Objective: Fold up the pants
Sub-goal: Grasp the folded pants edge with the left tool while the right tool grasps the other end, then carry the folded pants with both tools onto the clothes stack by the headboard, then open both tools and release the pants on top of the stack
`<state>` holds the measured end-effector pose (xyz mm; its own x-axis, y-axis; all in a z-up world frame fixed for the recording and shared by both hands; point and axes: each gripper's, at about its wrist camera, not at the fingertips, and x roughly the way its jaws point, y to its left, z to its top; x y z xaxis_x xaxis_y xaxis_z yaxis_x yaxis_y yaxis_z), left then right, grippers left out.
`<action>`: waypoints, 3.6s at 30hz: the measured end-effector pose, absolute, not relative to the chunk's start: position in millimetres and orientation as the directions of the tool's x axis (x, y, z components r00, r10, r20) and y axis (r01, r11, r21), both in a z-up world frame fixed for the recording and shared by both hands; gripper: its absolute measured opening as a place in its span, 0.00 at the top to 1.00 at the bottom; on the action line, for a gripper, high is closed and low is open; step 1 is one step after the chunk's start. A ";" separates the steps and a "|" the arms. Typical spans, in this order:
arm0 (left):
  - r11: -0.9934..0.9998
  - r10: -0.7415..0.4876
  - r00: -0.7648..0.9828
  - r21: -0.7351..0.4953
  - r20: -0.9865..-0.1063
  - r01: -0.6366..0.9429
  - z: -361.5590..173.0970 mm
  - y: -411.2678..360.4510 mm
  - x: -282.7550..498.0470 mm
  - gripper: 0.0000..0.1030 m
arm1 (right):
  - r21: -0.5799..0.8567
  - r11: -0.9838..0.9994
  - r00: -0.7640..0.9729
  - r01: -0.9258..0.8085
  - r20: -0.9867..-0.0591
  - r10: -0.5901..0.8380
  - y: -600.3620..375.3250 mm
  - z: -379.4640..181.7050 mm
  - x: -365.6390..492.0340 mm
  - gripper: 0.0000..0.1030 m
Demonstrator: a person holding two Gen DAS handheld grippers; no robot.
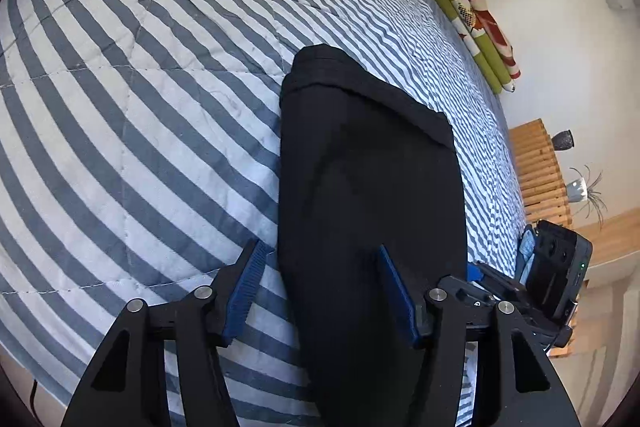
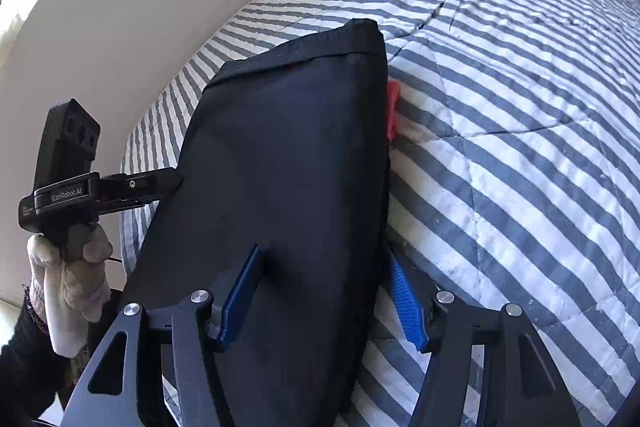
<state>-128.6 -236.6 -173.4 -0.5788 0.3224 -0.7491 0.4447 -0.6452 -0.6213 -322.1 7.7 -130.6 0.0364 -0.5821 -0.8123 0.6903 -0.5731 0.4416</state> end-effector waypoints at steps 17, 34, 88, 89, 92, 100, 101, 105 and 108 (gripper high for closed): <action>-0.737 0.284 -0.595 -0.568 -0.752 0.367 -133.8 -195.7 -133.7 0.87 | 0.428 -0.589 -0.020 0.685 -0.798 -0.603 3.0 -110.8 -298.5 0.90; -0.824 0.518 -0.574 -0.550 -0.634 -0.137 15.3 82.0 -233.7 0.87 | 0.312 -0.782 -0.413 0.540 -0.711 -0.568 265.5 16.1 -266.1 0.90; -0.831 0.506 -0.416 -0.298 -0.756 -0.469 13.8 537.1 -423.0 0.61 | -0.010 -0.998 -0.639 -0.062 -0.768 0.047 561.3 19.7 -377.4 0.62; -0.837 0.496 -0.429 -0.284 -0.755 -0.467 18.1 527.7 -412.6 0.61 | -0.003 -0.998 -0.644 -0.056 -0.764 0.039 554.4 22.8 -366.7 0.62; -0.860 0.452 -0.474 -0.229 -0.755 -0.455 28.0 497.3 -378.1 0.58 | -0.001 -1.000 -0.666 -0.021 -0.746 0.015 526.7 32.1 -329.3 0.59; -0.908 0.372 -0.542 -0.174 -0.753 -0.382 47.9 418.5 -287.6 0.53 | -0.004 -0.988 -0.670 0.152 -0.736 -0.099 445.6 48.7 -240.5 0.56; -0.910 0.373 -0.547 -0.179 -0.749 -0.375 49.5 410.2 -274.4 0.53 | -0.005 -0.987 -0.671 0.163 -0.734 -0.107 438.8 50.6 -231.4 0.56; -0.912 0.370 -0.574 -0.168 -0.730 -0.375 62.0 385.1 -221.1 0.47 | 0.015 -0.984 -0.678 0.178 -0.723 -0.134 419.2 63.6 -195.2 0.56; -0.912 0.358 -0.593 -0.136 -0.721 -0.386 71.4 375.1 -181.7 0.43 | 0.025 -0.986 -0.685 0.167 -0.717 -0.134 409.3 73.2 -168.0 0.55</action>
